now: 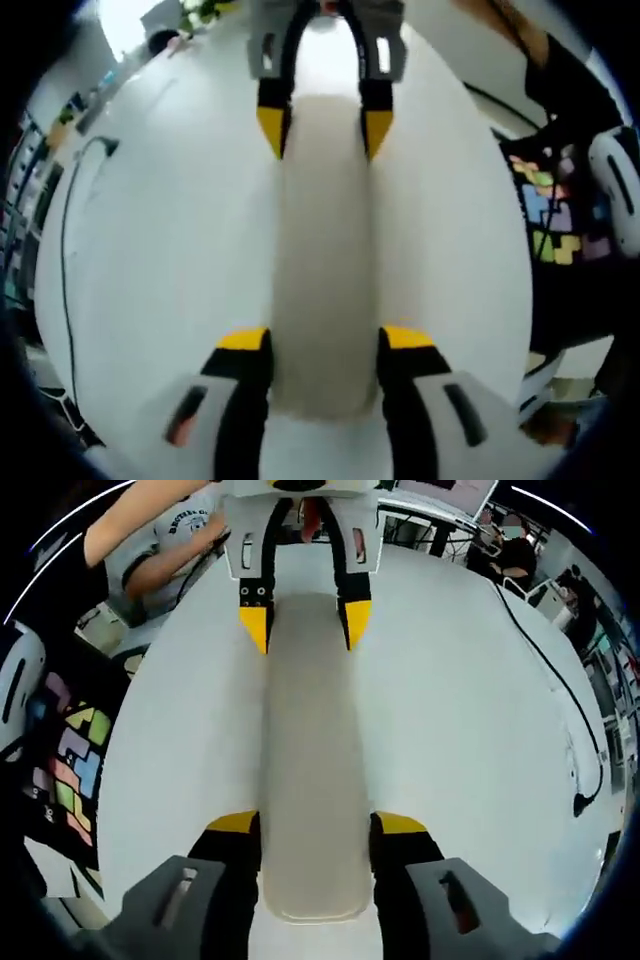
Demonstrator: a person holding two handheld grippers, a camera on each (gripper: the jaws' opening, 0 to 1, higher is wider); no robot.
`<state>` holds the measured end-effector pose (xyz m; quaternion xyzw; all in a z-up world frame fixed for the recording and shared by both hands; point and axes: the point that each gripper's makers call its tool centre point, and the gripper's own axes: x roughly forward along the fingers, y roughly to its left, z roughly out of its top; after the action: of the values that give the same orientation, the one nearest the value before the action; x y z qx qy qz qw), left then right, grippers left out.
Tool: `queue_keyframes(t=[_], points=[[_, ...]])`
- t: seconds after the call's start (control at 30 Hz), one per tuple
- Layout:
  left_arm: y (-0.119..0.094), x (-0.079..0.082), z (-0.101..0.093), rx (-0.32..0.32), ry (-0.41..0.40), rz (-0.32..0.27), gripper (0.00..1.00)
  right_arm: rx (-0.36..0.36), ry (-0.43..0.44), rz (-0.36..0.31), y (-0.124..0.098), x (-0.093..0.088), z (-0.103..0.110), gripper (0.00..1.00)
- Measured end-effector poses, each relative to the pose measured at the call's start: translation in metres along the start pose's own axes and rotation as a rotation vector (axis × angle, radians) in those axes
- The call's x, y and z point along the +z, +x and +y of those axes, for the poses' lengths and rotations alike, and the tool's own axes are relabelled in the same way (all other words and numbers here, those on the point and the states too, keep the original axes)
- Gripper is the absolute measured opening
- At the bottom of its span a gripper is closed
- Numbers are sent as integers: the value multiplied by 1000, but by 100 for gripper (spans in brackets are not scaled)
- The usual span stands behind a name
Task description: Arrange the utensils inside the cutlery case until each visible utensil rests in its matching compartment.
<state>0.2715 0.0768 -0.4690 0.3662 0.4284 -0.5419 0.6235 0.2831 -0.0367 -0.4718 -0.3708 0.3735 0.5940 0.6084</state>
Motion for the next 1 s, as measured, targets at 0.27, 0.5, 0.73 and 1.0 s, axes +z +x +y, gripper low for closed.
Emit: queue_keyframes(t=[0.27, 0.5, 0.73, 1.0], points=[[3, 10, 2, 13, -14, -126, 45, -36, 27, -225, 0, 10, 5, 46], [3, 13, 0, 29, -12, -136, 45, -43, 37, -204, -1, 8, 6, 45], [5, 20, -3, 17, 23, -150, 45, -60, 47, -225, -4, 3, 10, 45], [-5, 39, 6, 21, 56, -141, 45, -84, 66, -230, -20, -4, -1, 45]])
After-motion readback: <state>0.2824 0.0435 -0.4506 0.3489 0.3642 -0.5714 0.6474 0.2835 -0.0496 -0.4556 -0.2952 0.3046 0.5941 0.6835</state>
